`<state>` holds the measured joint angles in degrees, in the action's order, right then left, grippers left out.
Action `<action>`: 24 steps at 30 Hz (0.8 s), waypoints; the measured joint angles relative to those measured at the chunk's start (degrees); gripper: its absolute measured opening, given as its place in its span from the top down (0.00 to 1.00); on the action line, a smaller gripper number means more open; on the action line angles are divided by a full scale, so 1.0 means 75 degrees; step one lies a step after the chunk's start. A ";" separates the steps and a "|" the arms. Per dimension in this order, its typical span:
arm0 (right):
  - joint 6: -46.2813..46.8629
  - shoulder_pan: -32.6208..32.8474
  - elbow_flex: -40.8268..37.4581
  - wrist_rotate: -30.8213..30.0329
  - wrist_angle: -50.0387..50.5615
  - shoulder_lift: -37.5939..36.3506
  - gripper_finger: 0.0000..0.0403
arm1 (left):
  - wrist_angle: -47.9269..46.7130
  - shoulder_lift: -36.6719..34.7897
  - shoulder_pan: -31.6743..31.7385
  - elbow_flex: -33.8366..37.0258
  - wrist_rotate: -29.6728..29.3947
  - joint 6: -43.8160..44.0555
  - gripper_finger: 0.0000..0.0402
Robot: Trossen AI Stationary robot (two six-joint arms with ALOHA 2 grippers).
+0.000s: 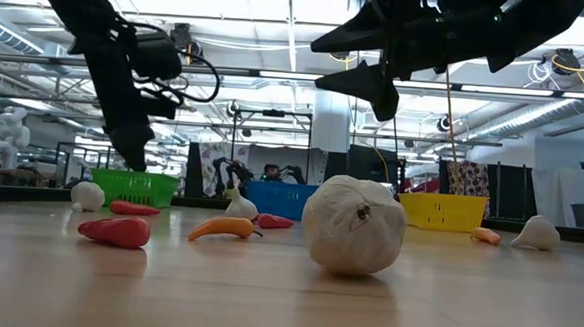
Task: Sort produce into baskets
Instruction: Put the brown mushroom into the green bin, then put the orange mushroom into the green bin
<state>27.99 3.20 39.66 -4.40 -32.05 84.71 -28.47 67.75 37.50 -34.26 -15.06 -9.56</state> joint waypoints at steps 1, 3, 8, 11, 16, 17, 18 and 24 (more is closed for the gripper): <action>-0.0010 0.0000 0.0000 0.0000 0.0000 0.0000 0.40 | 0.0028 0.0000 -0.0001 0.0000 -0.0026 0.0002 0.72; -0.0021 0.0000 0.0000 0.0000 0.0011 0.0000 0.40 | 0.0073 -0.0001 0.0001 0.0000 -0.0246 0.0009 0.66; -0.0021 0.0000 0.0000 0.0000 0.0013 0.0000 0.40 | 0.0071 -0.0016 0.0000 -0.0002 -0.0401 0.0087 0.52; -0.0017 0.0022 0.0000 0.0037 -0.0227 0.0000 0.40 | -0.0043 -0.0106 -0.0017 -0.0113 -0.0395 0.0086 0.47; -0.0264 0.0150 0.0498 0.0909 -0.0033 0.0000 0.40 | -0.0346 -0.0588 -0.0039 -0.0429 -0.0302 0.0193 0.43; -0.0299 0.0196 0.0747 0.1156 0.0283 0.0000 0.40 | -0.0302 -0.0730 -0.0062 -0.0478 -0.0085 0.0249 0.43; -0.0331 0.0251 0.1037 0.1370 0.0742 0.0000 0.40 | -0.0223 -0.0915 -0.0086 -0.0492 0.0311 0.0379 0.43; -0.0749 0.0881 0.3419 0.1662 0.5550 0.0054 0.40 | 0.1780 -0.1638 -0.0788 -0.0209 0.4596 0.1393 0.43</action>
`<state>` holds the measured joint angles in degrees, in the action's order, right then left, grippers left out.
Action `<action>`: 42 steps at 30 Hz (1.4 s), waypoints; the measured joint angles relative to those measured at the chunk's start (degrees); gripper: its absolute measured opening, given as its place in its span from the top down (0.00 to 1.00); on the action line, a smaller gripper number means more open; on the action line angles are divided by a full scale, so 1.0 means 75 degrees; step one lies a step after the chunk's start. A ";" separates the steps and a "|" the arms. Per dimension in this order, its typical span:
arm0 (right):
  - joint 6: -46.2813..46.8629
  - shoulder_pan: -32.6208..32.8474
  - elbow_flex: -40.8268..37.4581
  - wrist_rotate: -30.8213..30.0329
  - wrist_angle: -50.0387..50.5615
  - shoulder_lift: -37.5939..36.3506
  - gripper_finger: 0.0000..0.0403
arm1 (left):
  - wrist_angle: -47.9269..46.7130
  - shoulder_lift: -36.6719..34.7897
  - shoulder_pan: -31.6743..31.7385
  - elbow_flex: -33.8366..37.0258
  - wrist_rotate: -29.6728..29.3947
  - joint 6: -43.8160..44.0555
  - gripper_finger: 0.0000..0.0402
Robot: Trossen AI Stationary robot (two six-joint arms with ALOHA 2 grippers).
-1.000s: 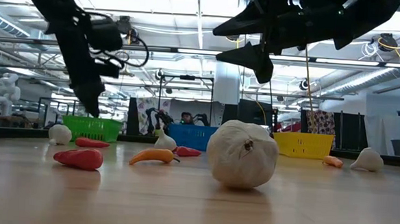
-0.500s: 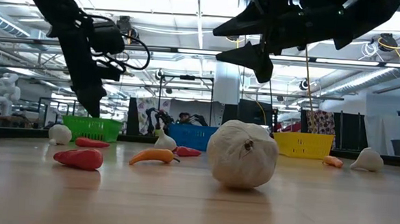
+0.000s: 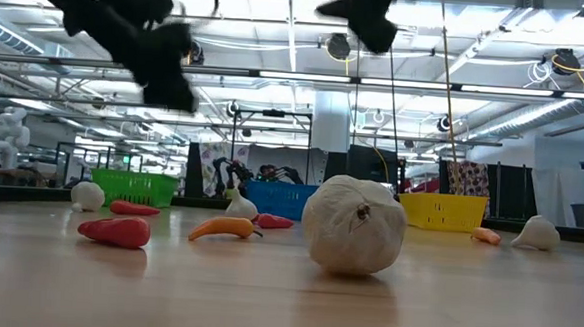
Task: Sort produce into baskets
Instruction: Put the orange mushroom into the green bin
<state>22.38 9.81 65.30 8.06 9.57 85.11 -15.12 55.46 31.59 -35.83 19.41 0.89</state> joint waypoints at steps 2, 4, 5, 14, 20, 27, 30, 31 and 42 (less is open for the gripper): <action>0.0083 0.0286 0.0750 -0.0076 0.1336 0.0073 0.40 | 0.1095 -0.0053 -0.0594 0.0281 0.1156 0.0044 0.43; 0.0410 0.0523 0.1385 -0.0088 0.2373 0.0136 0.40 | 0.2250 -0.0061 -0.1286 0.0580 0.1771 0.0044 0.43; 0.0663 0.0672 0.1651 -0.0100 0.2825 0.0138 0.40 | 0.2760 -0.0062 -0.1649 0.0686 0.1813 0.0043 0.43; 0.5395 0.2232 0.2103 -0.0161 0.5819 0.0237 0.40 | 0.4525 -0.0061 -0.4017 0.1084 0.0734 -0.0381 0.43; 0.8660 0.3222 0.2089 -0.0694 0.6667 0.0810 0.40 | 0.5216 -0.0058 -0.4527 0.1004 0.0520 -0.0439 0.43; 0.9016 0.3709 0.2089 -0.1054 0.6961 0.2158 0.40 | 0.5200 0.0072 -0.4686 0.1006 0.0517 -0.0509 0.43; 0.9083 0.3649 0.2087 -0.0606 0.6952 0.2803 0.40 | 0.5205 0.0103 -0.4683 0.1005 0.0514 -0.0619 0.43; 0.9080 0.3605 0.2086 -0.0466 0.6957 0.2975 0.40 | 0.5235 0.0134 -0.4683 0.1004 0.0505 -0.0641 0.43; 0.8543 0.3408 0.2081 0.0201 0.7386 0.3443 0.40 | 0.5152 0.0508 -0.4680 0.1007 -0.0028 -0.0827 0.43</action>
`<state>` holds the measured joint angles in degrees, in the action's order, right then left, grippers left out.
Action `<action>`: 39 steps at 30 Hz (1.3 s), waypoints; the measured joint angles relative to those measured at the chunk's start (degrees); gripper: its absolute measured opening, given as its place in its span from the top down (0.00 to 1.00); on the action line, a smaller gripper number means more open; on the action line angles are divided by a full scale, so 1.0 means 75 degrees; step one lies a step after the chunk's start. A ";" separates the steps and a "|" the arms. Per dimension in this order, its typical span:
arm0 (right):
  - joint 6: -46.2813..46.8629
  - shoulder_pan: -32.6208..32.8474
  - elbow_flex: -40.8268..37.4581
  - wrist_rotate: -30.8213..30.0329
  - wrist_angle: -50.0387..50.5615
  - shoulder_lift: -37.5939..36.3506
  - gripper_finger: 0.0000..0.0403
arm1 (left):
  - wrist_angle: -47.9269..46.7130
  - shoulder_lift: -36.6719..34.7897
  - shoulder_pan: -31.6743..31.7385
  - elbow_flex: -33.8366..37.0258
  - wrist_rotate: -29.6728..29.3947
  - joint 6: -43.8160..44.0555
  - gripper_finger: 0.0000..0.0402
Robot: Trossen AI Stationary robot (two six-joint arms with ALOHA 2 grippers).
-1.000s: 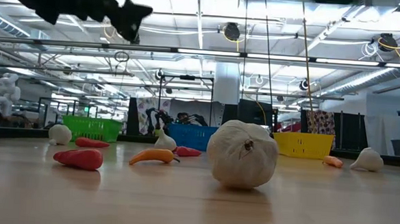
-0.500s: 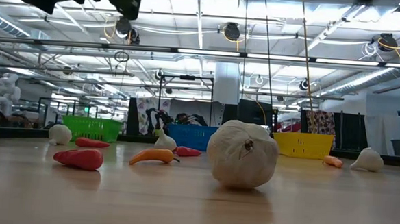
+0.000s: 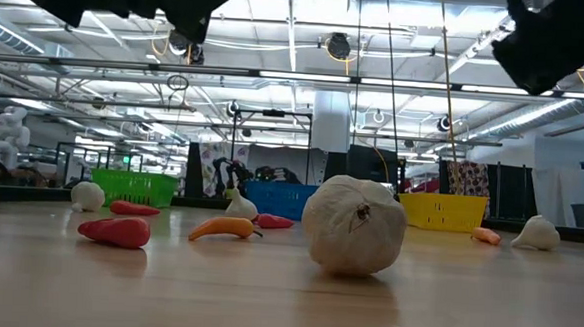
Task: Sort produce into baskets
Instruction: Put the orange mushroom into the green bin
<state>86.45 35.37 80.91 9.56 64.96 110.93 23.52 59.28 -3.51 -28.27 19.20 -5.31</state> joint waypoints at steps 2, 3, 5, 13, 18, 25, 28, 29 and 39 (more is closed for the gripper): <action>-0.0019 0.0043 -0.0089 0.0038 -0.0027 -0.0005 0.40 | 0.0001 0.0022 0.0000 0.0000 -0.0003 0.0001 0.43; -0.0018 0.0048 -0.0177 0.0126 -0.0089 -0.0006 0.40 | 0.0005 0.0022 0.0000 0.0000 -0.0003 0.0002 0.43; -0.0018 0.0053 -0.0386 0.0312 -0.0245 0.0000 0.40 | 0.0018 0.0022 0.0000 0.0000 0.0000 0.0002 0.43; -0.0040 0.0047 -0.1082 0.0527 -0.1156 -0.0001 0.41 | 0.0030 0.0022 0.0000 0.0000 0.0000 0.0002 0.43; 0.0041 0.0047 -0.1339 0.0540 -0.1212 0.0000 0.48 | 0.0062 0.0019 0.0000 0.0000 -0.0001 0.0002 0.43; 0.0051 -0.0013 -0.1410 0.0326 -0.1273 -0.0003 0.70 | 0.0065 0.0019 0.0000 0.0000 0.0000 -0.0001 0.43; -0.0249 -0.0117 -0.1363 0.0050 -0.1237 -0.0003 0.80 | 0.0071 0.0019 0.0000 0.0000 -0.0001 -0.0001 0.43; -0.0382 -0.0172 -0.1344 -0.0045 -0.1238 -0.0003 0.83 | 0.0072 0.0019 0.0000 0.0000 0.0000 -0.0003 0.43; -0.2077 -0.1114 -0.0523 -0.2159 -0.1147 -0.0003 0.85 | 0.0287 0.0278 0.0000 0.0000 -0.0003 -0.0193 0.43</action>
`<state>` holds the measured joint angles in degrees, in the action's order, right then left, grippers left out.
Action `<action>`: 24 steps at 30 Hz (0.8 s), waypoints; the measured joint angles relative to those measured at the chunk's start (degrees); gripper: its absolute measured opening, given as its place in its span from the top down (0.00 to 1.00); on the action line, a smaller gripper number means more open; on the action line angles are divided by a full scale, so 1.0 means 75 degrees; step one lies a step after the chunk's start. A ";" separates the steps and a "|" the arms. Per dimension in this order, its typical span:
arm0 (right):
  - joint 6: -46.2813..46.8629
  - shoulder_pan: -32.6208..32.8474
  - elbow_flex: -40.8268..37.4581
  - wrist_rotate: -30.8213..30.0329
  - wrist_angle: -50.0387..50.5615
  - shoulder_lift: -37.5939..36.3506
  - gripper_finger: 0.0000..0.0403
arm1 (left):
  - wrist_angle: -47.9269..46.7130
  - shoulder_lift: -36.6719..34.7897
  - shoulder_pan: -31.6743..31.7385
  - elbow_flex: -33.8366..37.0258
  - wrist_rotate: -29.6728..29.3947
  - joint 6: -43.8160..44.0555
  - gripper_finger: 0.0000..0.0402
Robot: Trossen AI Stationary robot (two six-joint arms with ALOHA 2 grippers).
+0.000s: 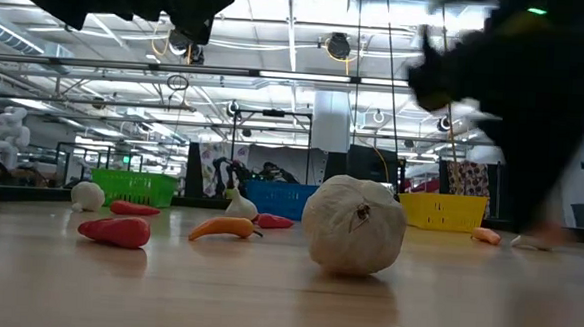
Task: Sort produce into baskets
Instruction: Put the orange mushroom into the green bin
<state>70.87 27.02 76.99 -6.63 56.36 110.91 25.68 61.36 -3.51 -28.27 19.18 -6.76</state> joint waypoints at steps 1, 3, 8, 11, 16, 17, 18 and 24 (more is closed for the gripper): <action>-0.0241 -0.0113 0.0135 -0.0345 0.0003 0.0000 0.84 | 0.0031 0.0072 0.0000 0.0000 0.0000 0.0000 0.43; -0.0751 -0.0322 0.0456 -0.1164 0.0003 0.0000 0.84 | 0.0099 0.0250 0.0000 0.0000 0.0000 0.0014 0.43; -0.1899 -0.0676 0.1253 -0.3177 -0.0186 0.0000 0.84 | 0.0296 0.0703 0.0000 0.0000 -0.0132 0.0038 0.43; -0.2444 -0.0808 0.1619 -0.3808 -0.0645 0.0000 0.84 | 0.0544 0.0998 0.0000 0.0000 -0.0230 -0.0052 0.43; -0.3279 -0.0923 0.1916 -0.3933 -0.1837 0.0000 0.84 | 0.1194 0.1455 -0.0023 0.0000 -0.0362 -0.0916 0.43; -0.3418 -0.0925 0.1923 -0.3935 -0.2073 0.0000 0.84 | 0.1304 0.1528 -0.0039 0.0000 -0.0373 -0.0963 0.43; -0.3564 -0.0920 0.1923 -0.3932 -0.2300 0.0000 0.84 | 0.1382 0.1605 -0.0055 0.0000 -0.0374 -0.0976 0.43; -0.4082 -0.0914 0.1923 -0.3894 -0.2933 0.0000 0.84 | 0.1544 0.1881 -0.0064 0.0000 -0.0530 -0.0970 0.43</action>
<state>40.25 20.16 91.42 -35.83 34.36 110.91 37.26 75.47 -3.99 -28.27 15.20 -14.04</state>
